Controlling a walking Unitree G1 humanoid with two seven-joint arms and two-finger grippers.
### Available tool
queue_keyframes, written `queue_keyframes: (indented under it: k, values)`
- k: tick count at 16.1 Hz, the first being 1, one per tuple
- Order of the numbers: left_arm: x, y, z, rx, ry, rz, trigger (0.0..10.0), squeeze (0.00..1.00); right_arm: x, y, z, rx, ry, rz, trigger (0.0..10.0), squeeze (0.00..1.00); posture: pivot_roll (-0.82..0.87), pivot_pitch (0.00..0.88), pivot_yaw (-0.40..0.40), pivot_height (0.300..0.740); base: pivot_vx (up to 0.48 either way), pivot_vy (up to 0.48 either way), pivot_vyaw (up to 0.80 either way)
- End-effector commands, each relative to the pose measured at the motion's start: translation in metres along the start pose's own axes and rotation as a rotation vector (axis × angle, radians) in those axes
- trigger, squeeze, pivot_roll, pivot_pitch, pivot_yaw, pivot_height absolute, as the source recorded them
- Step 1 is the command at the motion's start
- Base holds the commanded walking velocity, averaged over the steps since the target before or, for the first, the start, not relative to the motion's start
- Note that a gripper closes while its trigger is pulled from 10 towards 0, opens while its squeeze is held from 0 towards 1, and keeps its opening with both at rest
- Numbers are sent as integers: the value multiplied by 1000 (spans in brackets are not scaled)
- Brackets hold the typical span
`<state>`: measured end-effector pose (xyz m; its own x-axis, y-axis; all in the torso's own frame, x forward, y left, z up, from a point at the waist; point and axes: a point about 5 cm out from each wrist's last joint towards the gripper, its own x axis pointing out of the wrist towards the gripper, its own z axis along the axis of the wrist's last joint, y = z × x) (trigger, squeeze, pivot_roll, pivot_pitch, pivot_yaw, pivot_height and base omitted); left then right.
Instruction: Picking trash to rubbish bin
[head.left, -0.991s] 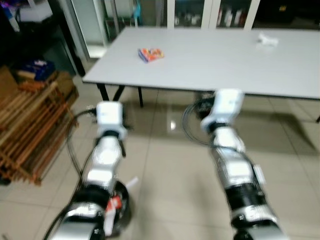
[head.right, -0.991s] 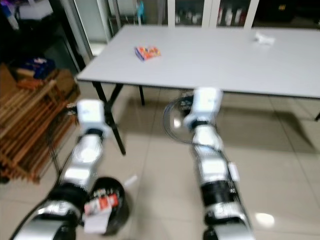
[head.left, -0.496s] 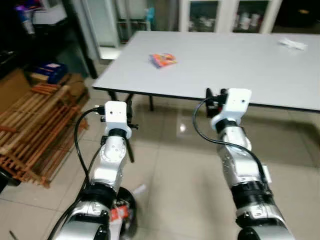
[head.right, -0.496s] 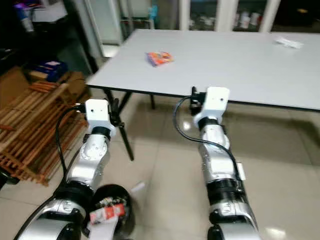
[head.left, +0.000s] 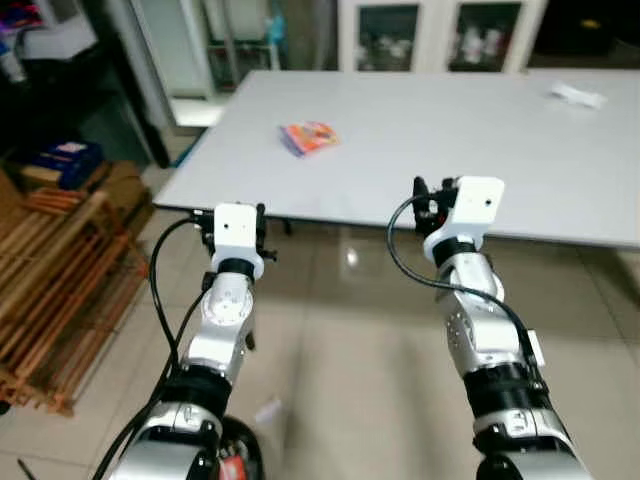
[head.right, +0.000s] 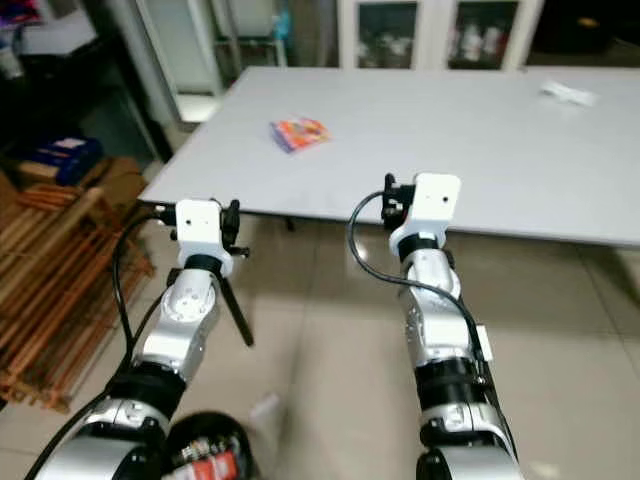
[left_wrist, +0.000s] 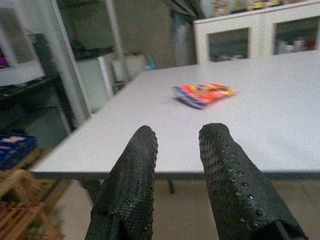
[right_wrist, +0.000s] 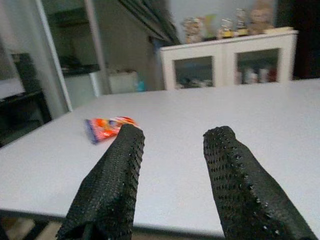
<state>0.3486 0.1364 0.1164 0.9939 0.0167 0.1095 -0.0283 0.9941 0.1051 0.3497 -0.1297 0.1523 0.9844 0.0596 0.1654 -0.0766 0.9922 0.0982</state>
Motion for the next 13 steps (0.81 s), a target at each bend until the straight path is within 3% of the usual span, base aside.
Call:
queue_keyframes:
  k: [1,7,10,13]
  values:
    - [0,9,-4,8,21,38,10000,0,2,9,1,10,-1,28,10000,0,-1,0,77,740,480,0,0]
    - [1,8,-1,-3,11,34,10000,0,2,10,1,9,0,33,10000,0,0,0,77,740,480,0,0]
    - [0,-3,2,-15,-8,-48,10000,0,2,10,1,19,4,33,10000,0,0,0,77,740,480,0,0]
    - [-2,-14,3,-4,-23,-121,10000,0,2,11,0,29,9,37,10000,0,-1,0,79,740,480,0,-800]
